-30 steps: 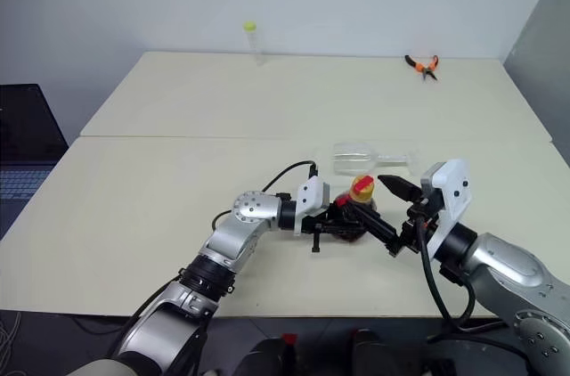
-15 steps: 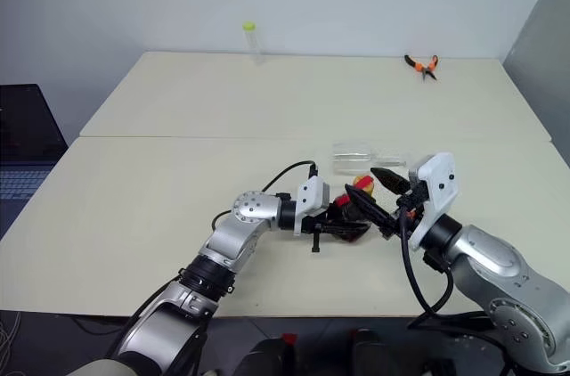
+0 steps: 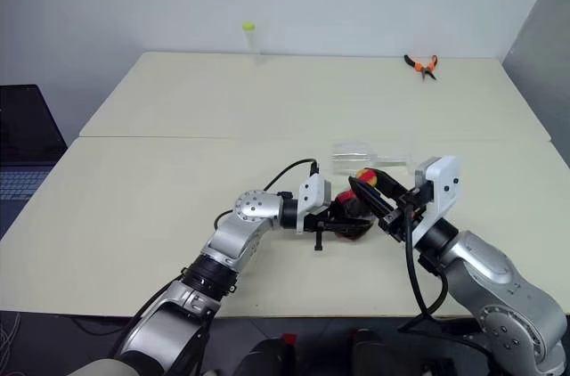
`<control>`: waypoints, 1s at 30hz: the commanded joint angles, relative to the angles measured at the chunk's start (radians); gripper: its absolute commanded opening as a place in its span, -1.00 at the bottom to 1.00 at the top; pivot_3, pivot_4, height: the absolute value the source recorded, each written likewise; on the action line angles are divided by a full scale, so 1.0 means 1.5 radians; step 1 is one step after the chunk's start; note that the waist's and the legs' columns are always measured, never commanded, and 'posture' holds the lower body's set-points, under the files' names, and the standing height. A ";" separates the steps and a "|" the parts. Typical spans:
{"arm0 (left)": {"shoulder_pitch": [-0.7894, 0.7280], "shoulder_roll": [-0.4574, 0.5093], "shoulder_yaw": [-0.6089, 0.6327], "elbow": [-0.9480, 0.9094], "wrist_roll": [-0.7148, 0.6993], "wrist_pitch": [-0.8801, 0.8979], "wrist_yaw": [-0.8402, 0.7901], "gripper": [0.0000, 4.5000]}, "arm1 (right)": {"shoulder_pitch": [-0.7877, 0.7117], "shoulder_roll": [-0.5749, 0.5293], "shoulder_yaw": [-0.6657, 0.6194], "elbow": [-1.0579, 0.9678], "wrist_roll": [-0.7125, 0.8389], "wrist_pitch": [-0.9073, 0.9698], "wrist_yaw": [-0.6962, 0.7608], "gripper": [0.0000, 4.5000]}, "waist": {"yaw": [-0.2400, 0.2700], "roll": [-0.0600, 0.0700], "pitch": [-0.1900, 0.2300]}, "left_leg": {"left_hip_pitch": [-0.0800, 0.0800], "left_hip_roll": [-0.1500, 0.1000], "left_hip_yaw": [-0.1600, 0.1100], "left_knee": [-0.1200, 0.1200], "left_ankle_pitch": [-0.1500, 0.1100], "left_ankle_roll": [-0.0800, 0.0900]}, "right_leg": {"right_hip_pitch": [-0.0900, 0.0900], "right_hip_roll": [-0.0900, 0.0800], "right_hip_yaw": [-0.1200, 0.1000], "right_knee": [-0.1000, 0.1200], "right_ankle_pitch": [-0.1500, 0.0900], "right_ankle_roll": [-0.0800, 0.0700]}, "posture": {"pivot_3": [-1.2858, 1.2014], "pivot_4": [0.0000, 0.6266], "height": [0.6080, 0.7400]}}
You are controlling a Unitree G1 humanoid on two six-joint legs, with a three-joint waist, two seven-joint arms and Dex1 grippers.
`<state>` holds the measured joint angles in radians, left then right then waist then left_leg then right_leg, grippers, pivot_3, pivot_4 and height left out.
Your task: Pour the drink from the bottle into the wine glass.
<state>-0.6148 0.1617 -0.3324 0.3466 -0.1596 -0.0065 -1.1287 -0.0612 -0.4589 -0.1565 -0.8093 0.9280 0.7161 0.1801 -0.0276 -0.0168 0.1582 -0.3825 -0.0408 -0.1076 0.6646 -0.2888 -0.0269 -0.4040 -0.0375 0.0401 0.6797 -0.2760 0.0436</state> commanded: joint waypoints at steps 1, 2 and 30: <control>0.001 -0.004 0.005 -0.031 -0.012 -0.005 -0.002 -0.68 | -0.033 0.015 -0.048 -0.023 -0.015 -0.056 -0.038 -0.44 | -0.001 0.000 0.000 | 0.000 0.000 0.000 0.000 0.000 0.000 | 0.000 0.000 0.000 0.000 0.000 0.000 | 0.03 -0.52 1.00; 0.002 -0.005 0.005 -0.033 -0.012 -0.004 -0.001 -0.69 | -0.037 0.009 -0.046 -0.024 -0.051 -0.064 -0.043 -0.45 | -0.001 0.000 0.000 | 0.000 0.000 0.000 0.000 0.000 0.000 | 0.000 0.000 0.000 0.000 0.000 0.000 | 0.03 -0.52 1.00; -0.005 -0.004 0.015 -0.047 -0.033 0.000 -0.022 -0.69 | 0.173 0.044 -0.073 0.332 -0.362 -0.237 0.072 -0.02 | -0.001 0.001 0.000 | 0.001 0.000 0.002 0.000 0.000 0.000 | 0.000 0.001 0.001 0.000 0.000 0.000 | 0.03 -0.52 1.00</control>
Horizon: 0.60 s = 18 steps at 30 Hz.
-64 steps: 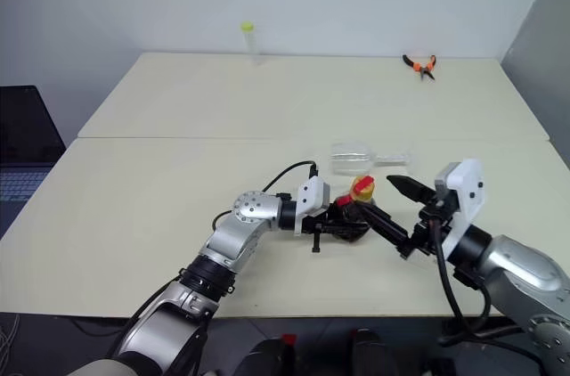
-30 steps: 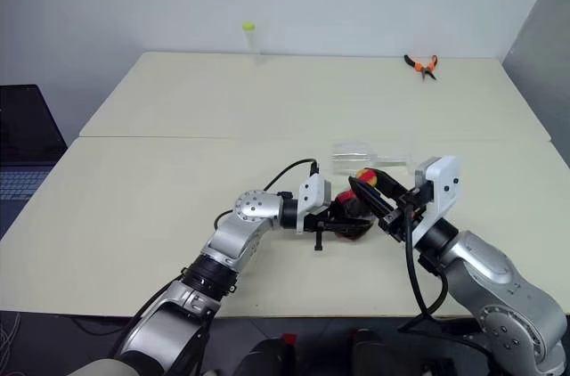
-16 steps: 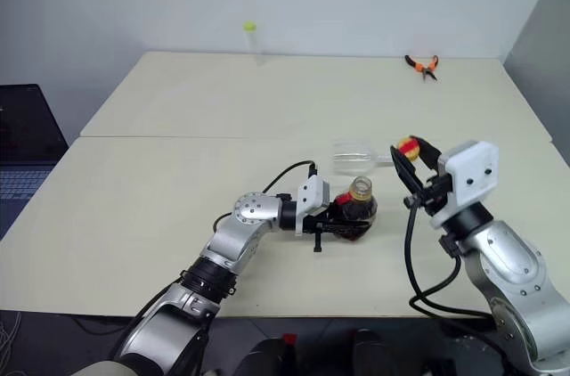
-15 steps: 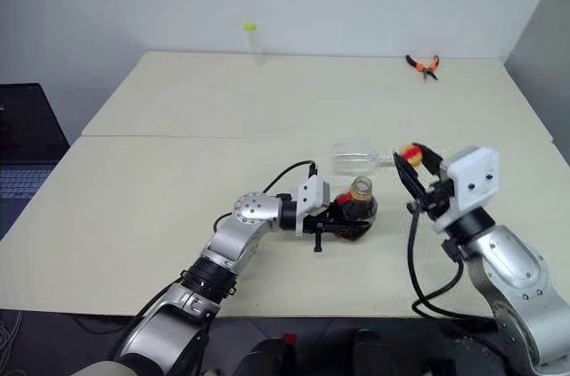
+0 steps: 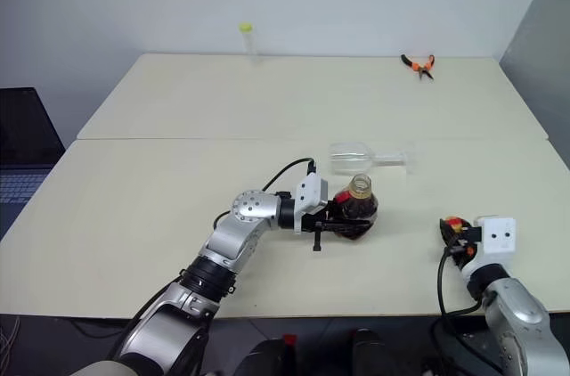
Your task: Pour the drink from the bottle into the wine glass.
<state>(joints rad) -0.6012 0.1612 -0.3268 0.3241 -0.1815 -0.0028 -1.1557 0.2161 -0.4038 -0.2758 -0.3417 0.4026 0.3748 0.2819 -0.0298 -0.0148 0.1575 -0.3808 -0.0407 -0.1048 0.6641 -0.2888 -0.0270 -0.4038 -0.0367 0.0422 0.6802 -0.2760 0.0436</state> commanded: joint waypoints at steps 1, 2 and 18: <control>-0.015 -0.004 0.011 -0.031 -0.018 -0.002 -0.004 -0.69 | -0.014 0.008 0.013 0.028 -0.016 -0.004 0.007 0.16 | 0.001 0.000 0.000 | 0.000 0.000 0.000 0.000 0.000 0.000 | 0.000 0.000 0.000 0.000 0.000 0.000 | 0.03 -0.52 1.00; -0.015 -0.004 0.012 -0.031 -0.018 -0.002 -0.004 -0.69 | -0.016 0.008 0.018 0.032 -0.020 -0.002 0.009 0.32 | 0.001 0.000 0.000 | 0.000 0.000 0.000 0.000 0.000 0.000 | 0.000 0.000 0.000 0.000 0.000 0.000 | 0.03 -0.52 1.00; -0.011 -0.007 0.076 -0.009 -0.012 -0.019 0.099 -0.69 | 0.017 -0.071 0.008 -0.140 0.002 0.039 0.088 1.00 | 0.001 0.000 0.000 | 0.000 -0.001 0.000 0.000 0.000 0.000 | 0.000 -0.001 0.000 0.000 0.000 0.000 | 0.03 -0.52 1.00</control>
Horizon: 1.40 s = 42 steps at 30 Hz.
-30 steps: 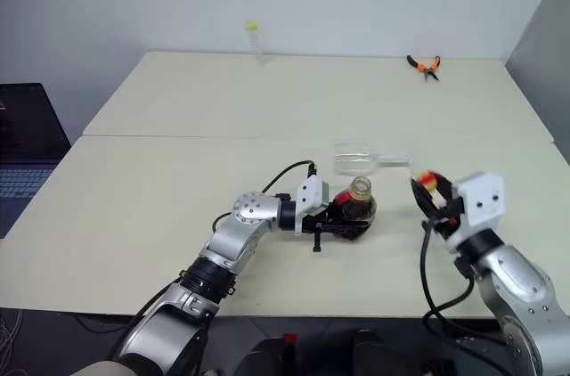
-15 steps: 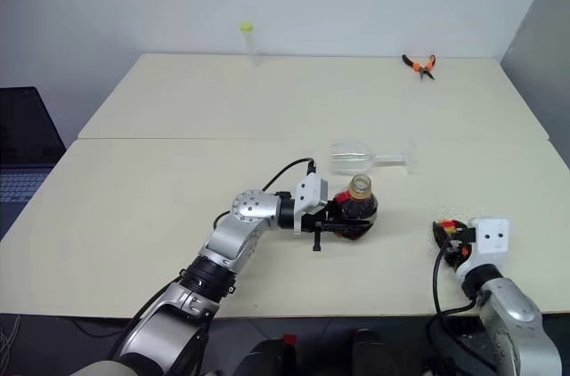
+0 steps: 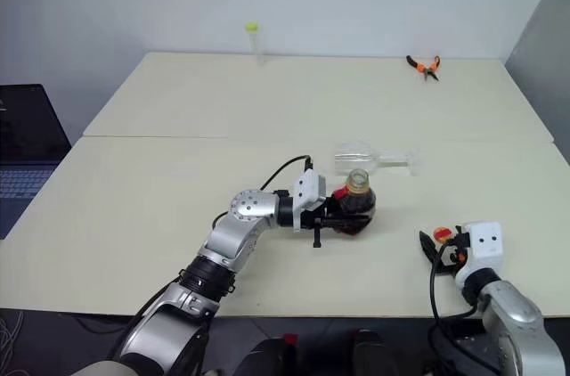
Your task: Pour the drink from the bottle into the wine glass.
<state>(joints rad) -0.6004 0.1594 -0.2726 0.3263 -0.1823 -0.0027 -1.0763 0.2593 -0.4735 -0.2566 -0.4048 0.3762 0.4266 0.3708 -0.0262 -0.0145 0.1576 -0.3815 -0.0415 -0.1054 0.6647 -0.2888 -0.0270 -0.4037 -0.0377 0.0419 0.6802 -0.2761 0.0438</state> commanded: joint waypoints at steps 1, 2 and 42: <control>-0.011 -0.004 0.047 -0.005 -0.007 -0.025 0.060 -0.69 | -0.018 -0.034 0.002 -0.120 0.029 0.014 0.036 1.00 | -0.004 0.000 0.000 | 0.000 0.000 0.000 0.000 0.000 0.000 | 0.000 0.000 0.000 0.000 0.000 0.000 | 0.03 -0.52 1.00; -0.009 -0.001 0.056 0.001 -0.003 -0.031 0.075 -0.69 | -0.028 -0.044 0.010 -0.147 0.041 0.029 0.044 1.00 | -0.004 0.000 0.000 | 0.001 0.001 0.000 0.000 0.000 0.000 | 0.000 0.001 0.000 0.000 0.000 0.000 | 0.03 -0.52 1.00; -0.105 0.097 0.326 0.501 0.038 -0.276 0.537 0.66 | -0.433 0.006 0.337 -0.080 0.000 0.125 0.160 1.00 | -0.002 -0.004 0.000 | -0.001 0.000 -0.002 0.000 0.001 -0.003 | -0.002 -0.001 -0.001 0.000 0.000 0.000 | 0.03 -0.52 1.00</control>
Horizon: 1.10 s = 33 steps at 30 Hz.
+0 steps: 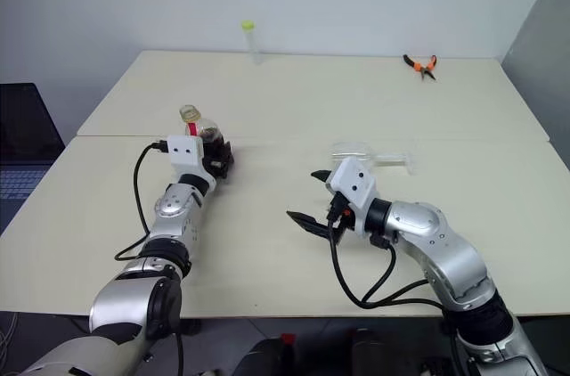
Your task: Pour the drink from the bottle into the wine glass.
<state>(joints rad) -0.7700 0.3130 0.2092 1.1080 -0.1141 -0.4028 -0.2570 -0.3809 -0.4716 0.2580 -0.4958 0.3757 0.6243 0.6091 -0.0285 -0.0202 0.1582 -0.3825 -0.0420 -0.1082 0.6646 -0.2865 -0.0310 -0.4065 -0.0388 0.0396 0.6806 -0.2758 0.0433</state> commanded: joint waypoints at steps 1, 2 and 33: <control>0.010 -0.006 0.005 -0.023 -0.008 -0.010 -0.011 0.81 | -0.006 0.005 -0.007 -0.020 -0.001 -0.006 0.002 1.00 | 0.000 0.000 0.000 | 0.000 0.000 0.000 0.000 0.000 0.000 | 0.000 0.000 0.000 0.000 0.000 0.000 | 0.03 -0.52 1.00; 0.016 -0.008 0.001 -0.030 -0.005 -0.010 -0.012 0.96 | -0.004 0.005 -0.006 -0.025 -0.002 -0.004 0.002 1.00 | 0.000 0.000 0.000 | 0.000 0.000 0.000 0.000 0.000 0.000 | 0.000 0.000 0.000 0.000 0.000 0.000 | 0.03 -0.52 1.00; 0.433 -0.027 -0.168 -0.739 -0.065 0.268 -0.185 0.98 | 0.164 -0.102 -0.021 0.000 -0.387 -0.158 -0.192 1.00 | 0.003 0.001 -0.001 | 0.001 0.000 0.001 0.000 0.000 0.000 | 0.002 -0.001 0.000 0.000 0.000 0.000 | 0.03 -0.52 1.00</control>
<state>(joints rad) -0.0962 0.2635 -0.0226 0.0663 -0.1743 -0.0261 -0.4828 -0.1155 -0.6102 0.1983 -0.5098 -0.0938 0.4185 0.3688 -0.0241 -0.0191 0.1565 -0.3807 -0.0419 -0.1066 0.6642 -0.2866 -0.0317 -0.4043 -0.0391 0.0403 0.6802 -0.2757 0.0433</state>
